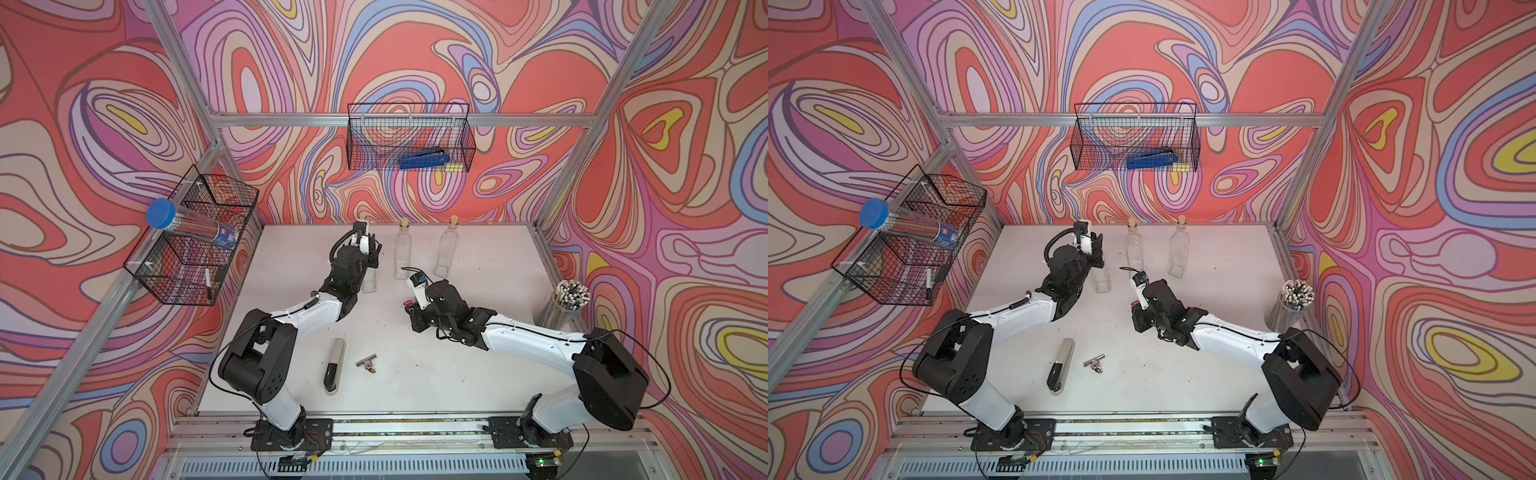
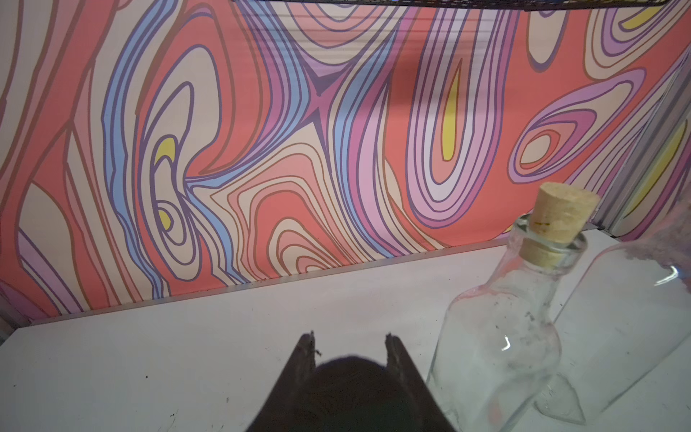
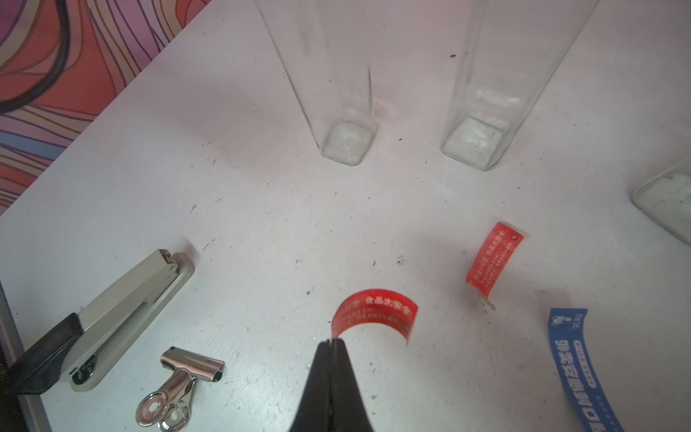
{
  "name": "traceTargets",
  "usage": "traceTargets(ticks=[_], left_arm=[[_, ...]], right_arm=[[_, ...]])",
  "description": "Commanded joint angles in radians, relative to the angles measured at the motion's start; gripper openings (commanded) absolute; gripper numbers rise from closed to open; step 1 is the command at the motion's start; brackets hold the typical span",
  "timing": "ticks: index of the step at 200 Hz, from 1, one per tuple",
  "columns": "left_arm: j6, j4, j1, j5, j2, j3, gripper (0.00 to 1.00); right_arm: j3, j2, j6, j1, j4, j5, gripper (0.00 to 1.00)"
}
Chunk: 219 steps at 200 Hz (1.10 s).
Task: Remove the label from the bottle
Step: Place the bottle at the center of the board.
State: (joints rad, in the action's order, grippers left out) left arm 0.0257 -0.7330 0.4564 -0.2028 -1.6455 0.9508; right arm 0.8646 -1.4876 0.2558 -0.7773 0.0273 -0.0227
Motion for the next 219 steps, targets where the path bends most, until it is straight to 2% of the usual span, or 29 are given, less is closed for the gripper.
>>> traceTargets(ticks=[1, 90, 134, 157, 176, 219], left_arm=[[-0.023, -0.031, -0.008, 0.008, 0.006, 0.005, 0.41], [-0.032, 0.018, -0.009, 0.006, 0.033, 0.006, 0.64], [-0.036, 0.051, -0.010, -0.058, 0.080, -0.001, 0.88], [-0.030, 0.083, -0.016, -0.081, 0.126, -0.013, 0.91], [-0.025, 0.116, -0.023, -0.086, 0.161, -0.023, 0.91], [0.000, 0.229, -0.034, -0.090, 0.251, -0.024, 0.91]], right_arm=[[0.006, 0.014, -0.002, 0.004, 0.012, 0.006, 0.00], [0.009, 0.012, -0.003, 0.004, 0.014, 0.000, 0.00], [0.011, 0.014, 0.001, 0.004, 0.015, -0.009, 0.00], [0.011, 0.011, 0.005, 0.005, 0.014, -0.014, 0.00], [0.015, 0.005, 0.007, 0.005, 0.014, -0.024, 0.11], [0.022, 0.000, 0.017, 0.004, 0.012, -0.044, 0.42]])
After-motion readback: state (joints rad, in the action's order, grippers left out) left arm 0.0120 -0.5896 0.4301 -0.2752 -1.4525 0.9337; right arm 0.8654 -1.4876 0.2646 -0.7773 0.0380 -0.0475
